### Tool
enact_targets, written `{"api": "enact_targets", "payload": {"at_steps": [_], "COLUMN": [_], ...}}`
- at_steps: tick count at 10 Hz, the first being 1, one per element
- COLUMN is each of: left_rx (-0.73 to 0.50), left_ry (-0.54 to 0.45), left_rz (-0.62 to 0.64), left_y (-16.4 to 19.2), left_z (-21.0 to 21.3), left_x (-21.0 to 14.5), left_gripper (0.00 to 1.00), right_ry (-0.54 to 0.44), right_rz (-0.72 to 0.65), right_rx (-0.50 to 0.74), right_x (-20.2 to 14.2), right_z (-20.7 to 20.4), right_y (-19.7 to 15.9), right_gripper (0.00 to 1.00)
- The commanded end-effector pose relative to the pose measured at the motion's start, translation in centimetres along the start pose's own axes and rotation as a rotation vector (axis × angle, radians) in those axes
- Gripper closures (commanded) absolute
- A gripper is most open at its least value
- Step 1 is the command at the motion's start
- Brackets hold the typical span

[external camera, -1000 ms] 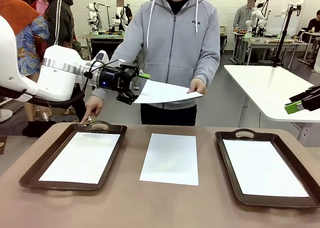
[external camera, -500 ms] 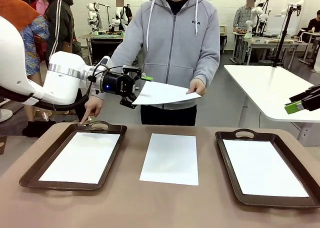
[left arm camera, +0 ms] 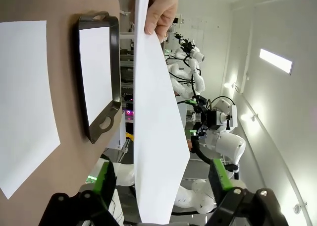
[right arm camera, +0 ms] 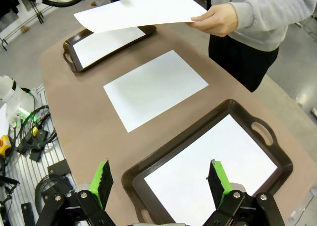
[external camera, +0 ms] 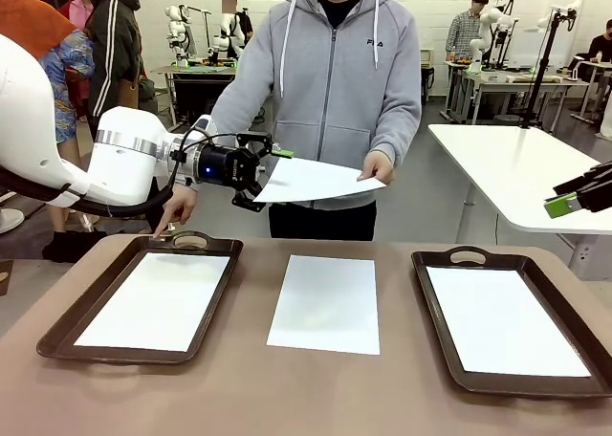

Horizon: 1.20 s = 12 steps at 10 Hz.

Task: Sort the A4 documents.
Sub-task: Receive the A4 Paper.

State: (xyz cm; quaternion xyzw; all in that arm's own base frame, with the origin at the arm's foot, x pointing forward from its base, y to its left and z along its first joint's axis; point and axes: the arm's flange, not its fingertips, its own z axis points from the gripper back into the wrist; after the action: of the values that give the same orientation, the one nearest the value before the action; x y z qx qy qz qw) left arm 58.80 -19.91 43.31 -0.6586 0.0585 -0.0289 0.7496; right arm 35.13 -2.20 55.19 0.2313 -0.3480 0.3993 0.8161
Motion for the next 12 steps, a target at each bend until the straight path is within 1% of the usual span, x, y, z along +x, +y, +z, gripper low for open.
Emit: {"api": "enact_targets", "payload": {"at_steps": [1, 2, 3, 4, 5, 6, 7, 8, 10, 12], "left_rx": [-0.048, -0.044, -0.043, -0.041, -0.039, -0.035, -0.033, -0.03, -0.025, -0.012], "left_ry": [0.004, 0.007, 0.01, 0.009, 0.012, 0.008, 0.006, 0.004, 0.005, 0.006], "left_rz": [0.01, 0.006, 0.007, 0.017, 0.015, 0.018, 0.017, 0.021, 0.02, 0.011], "left_y": [-0.47, -0.41, -0.36, -0.32, -0.23, -0.1, -0.04, 0.02, 0.06, 0.04], "left_z": [-0.1, -0.2, -0.2, -0.32, -0.39, -0.3, -0.14, -0.1, -0.1, -0.02], "left_x": [0.31, 0.31, 0.33, 0.28, 0.26, 0.29, 0.28, 0.25, 0.18, 0.18], "left_gripper": [0.21, 0.37, 0.4, 0.56, 0.59, 0.75, 0.77, 0.94, 1.0, 1.0], "right_ry": [-0.004, -0.004, -0.004, -0.004, -0.004, -0.004, -0.004, -0.004, -0.004, -0.004], "right_rz": [0.002, 0.002, 0.002, 0.002, 0.002, 0.002, 0.002, 0.002, 0.002, 0.002], "right_rx": [0.004, 0.004, 0.004, 0.004, 0.004, 0.004, 0.004, 0.004, 0.004, 0.004], "right_x": [-0.06, -0.06, -0.06, -0.06, -0.06, -0.06, -0.06, -0.06, -0.06, -0.06], "right_z": [-0.11, -0.11, -0.11, -0.11, -0.11, -0.11, -0.11, -0.11, -0.11, -0.11], "right_y": [-0.01, -0.01, -0.01, -0.01, -0.01, -0.01, -0.01, -0.01, -0.01, -0.01], "right_gripper": [0.0, 0.0, 0.0, 0.0, 0.0, 0.0, 0.0, 0.0, 0.0, 0.0]}}
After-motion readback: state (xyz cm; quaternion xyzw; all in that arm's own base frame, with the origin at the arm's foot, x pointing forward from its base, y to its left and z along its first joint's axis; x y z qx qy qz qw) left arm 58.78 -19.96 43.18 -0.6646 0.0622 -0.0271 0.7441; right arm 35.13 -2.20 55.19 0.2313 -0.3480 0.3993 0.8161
